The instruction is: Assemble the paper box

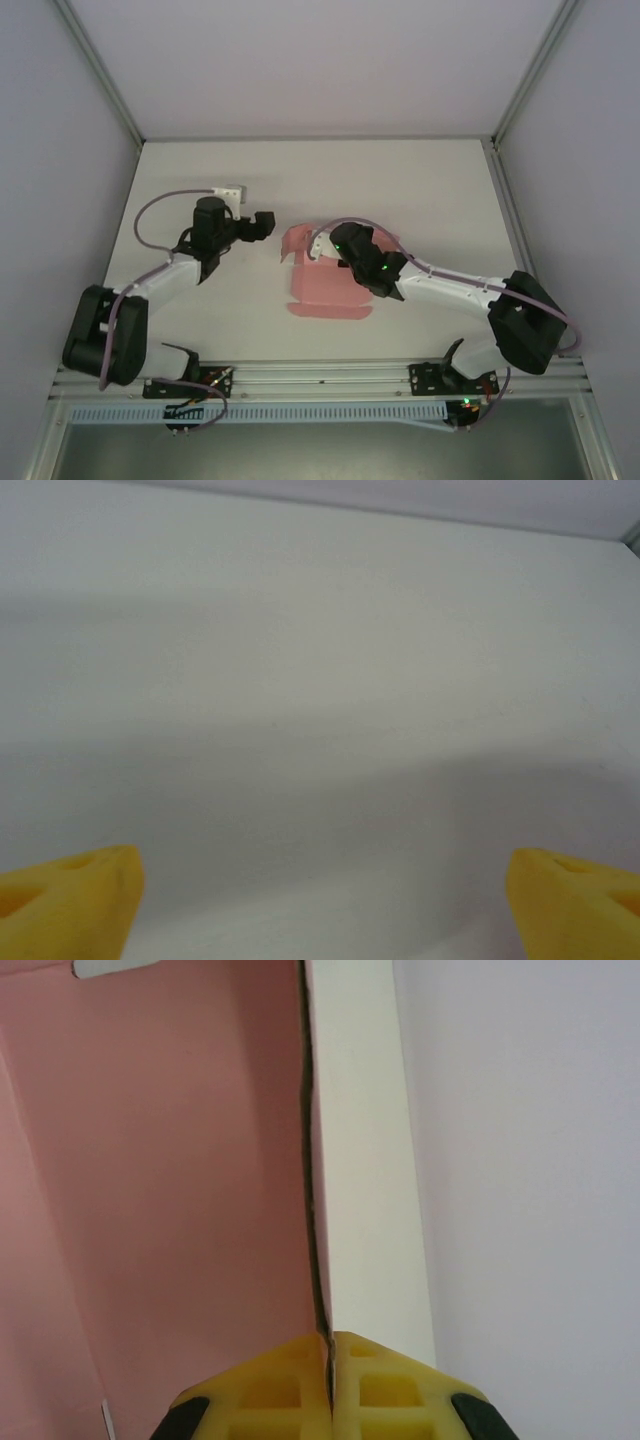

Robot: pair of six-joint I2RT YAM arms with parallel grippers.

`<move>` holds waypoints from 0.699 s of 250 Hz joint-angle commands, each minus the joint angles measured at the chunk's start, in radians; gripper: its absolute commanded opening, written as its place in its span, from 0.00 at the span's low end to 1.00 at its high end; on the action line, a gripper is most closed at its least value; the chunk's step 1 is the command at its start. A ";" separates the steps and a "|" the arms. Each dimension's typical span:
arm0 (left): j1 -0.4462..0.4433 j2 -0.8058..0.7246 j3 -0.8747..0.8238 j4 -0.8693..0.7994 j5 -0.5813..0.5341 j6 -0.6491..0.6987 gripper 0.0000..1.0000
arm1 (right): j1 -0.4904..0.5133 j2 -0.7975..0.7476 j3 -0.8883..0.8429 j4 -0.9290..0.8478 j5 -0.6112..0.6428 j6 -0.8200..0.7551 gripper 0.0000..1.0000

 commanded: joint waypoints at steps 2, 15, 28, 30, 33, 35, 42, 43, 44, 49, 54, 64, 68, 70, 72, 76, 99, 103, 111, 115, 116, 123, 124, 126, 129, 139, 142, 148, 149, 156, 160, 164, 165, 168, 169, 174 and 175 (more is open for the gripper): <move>-0.008 0.026 0.011 0.047 0.180 0.057 0.89 | 0.005 0.015 0.012 0.022 0.024 0.019 0.00; -0.019 0.023 -0.007 0.062 0.204 0.073 0.89 | 0.002 0.023 0.012 0.023 0.039 0.023 0.00; -0.034 0.023 -0.023 0.069 0.212 0.097 0.88 | -0.005 0.029 0.016 0.021 0.046 0.033 0.00; -0.038 0.023 -0.026 0.071 0.212 0.101 0.87 | -0.006 0.029 0.017 0.019 0.047 0.034 0.00; -0.041 0.025 -0.029 0.071 0.213 0.107 0.87 | -0.007 0.030 0.019 0.017 0.046 0.035 0.00; -0.044 0.026 -0.031 0.071 0.216 0.111 0.86 | -0.007 0.030 0.019 0.016 0.045 0.037 0.00; -0.052 0.029 -0.036 0.075 0.229 0.124 0.84 | -0.010 0.032 0.020 0.014 0.044 0.038 0.00; -0.054 0.029 -0.036 0.076 0.231 0.126 0.84 | -0.010 0.033 0.020 0.015 0.044 0.039 0.00; -0.055 0.031 -0.038 0.077 0.233 0.128 0.84 | -0.010 0.033 0.019 0.015 0.044 0.040 0.00; -0.062 0.034 -0.039 0.079 0.242 0.135 0.83 | -0.010 0.035 0.021 0.015 0.043 0.043 0.00; -0.066 0.037 -0.038 0.079 0.250 0.141 0.81 | -0.012 0.037 0.023 0.016 0.043 0.049 0.00; -0.074 0.047 -0.034 0.077 0.279 0.154 0.74 | -0.015 0.041 0.031 0.004 0.038 0.059 0.00; -0.077 0.051 -0.033 0.074 0.289 0.159 0.71 | -0.017 0.043 0.034 0.001 0.038 0.062 0.00; -0.077 0.053 -0.031 0.073 0.293 0.159 0.70 | -0.017 0.045 0.035 -0.001 0.038 0.065 0.00; -0.079 0.055 -0.030 0.072 0.295 0.161 0.68 | -0.018 0.046 0.036 -0.001 0.038 0.066 0.00; -0.081 0.057 -0.028 0.072 0.298 0.161 0.64 | -0.018 0.048 0.038 -0.003 0.040 0.069 0.00; -0.092 0.071 -0.029 0.067 0.299 0.162 0.48 | -0.028 0.056 0.044 -0.007 0.043 0.081 0.00; -0.091 0.073 -0.029 0.065 0.300 0.162 0.46 | -0.030 0.059 0.044 -0.007 0.043 0.084 0.00; -0.093 0.076 -0.030 0.056 0.302 0.164 0.43 | -0.033 0.059 0.044 -0.009 0.042 0.088 0.00; -0.094 0.077 -0.031 0.051 0.303 0.165 0.43 | -0.034 0.060 0.044 -0.010 0.042 0.090 0.00; -0.093 0.078 -0.031 0.049 0.303 0.166 0.43 | -0.035 0.060 0.045 -0.011 0.040 0.091 0.00; -0.093 0.079 -0.031 0.040 0.302 0.166 0.43 | -0.035 0.061 0.046 -0.013 0.042 0.097 0.00; -0.093 0.078 -0.030 0.039 0.301 0.166 0.43 | -0.034 0.060 0.046 -0.013 0.042 0.096 0.00; -0.093 0.079 -0.031 0.037 0.301 0.165 0.43 | -0.038 0.060 0.046 -0.014 0.043 0.098 0.00; -0.094 0.080 -0.030 0.036 0.302 0.164 0.43 | -0.036 0.060 0.045 -0.015 0.042 0.098 0.00; -0.097 0.082 -0.034 0.028 0.306 0.168 0.43 | -0.037 0.060 0.045 -0.020 0.039 0.102 0.00; -0.098 0.083 -0.035 0.028 0.309 0.171 0.43 | -0.037 0.060 0.045 -0.020 0.038 0.102 0.00; -0.101 0.084 -0.036 0.028 0.316 0.174 0.43 | -0.037 0.059 0.043 -0.019 0.037 0.103 0.00; -0.102 0.084 -0.037 0.027 0.317 0.174 0.43 | -0.037 0.059 0.043 -0.019 0.036 0.103 0.00; -0.106 0.088 -0.039 0.031 0.326 0.179 0.43 | -0.037 0.059 0.040 -0.017 0.031 0.103 0.00; -0.109 0.091 -0.038 0.033 0.331 0.181 0.43 | -0.038 0.059 0.040 -0.018 0.029 0.104 0.00; -0.112 0.093 -0.038 0.036 0.339 0.186 0.43 | -0.038 0.059 0.039 -0.019 0.027 0.103 0.00; -0.112 0.093 -0.037 0.036 0.342 0.187 0.43 | -0.037 0.059 0.039 -0.020 0.026 0.102 0.00; -0.115 0.096 -0.035 0.038 0.350 0.189 0.43 | -0.038 0.058 0.039 -0.019 0.026 0.103 0.00; -0.115 0.096 -0.035 0.038 0.352 0.190 0.43 | -0.038 0.059 0.039 -0.019 0.026 0.103 0.00; -0.118 0.100 -0.031 0.039 0.362 0.193 0.44 | -0.038 0.061 0.039 -0.018 0.026 0.104 0.00; -0.119 0.102 -0.031 0.038 0.364 0.193 0.44 | -0.037 0.061 0.040 -0.018 0.026 0.104 0.00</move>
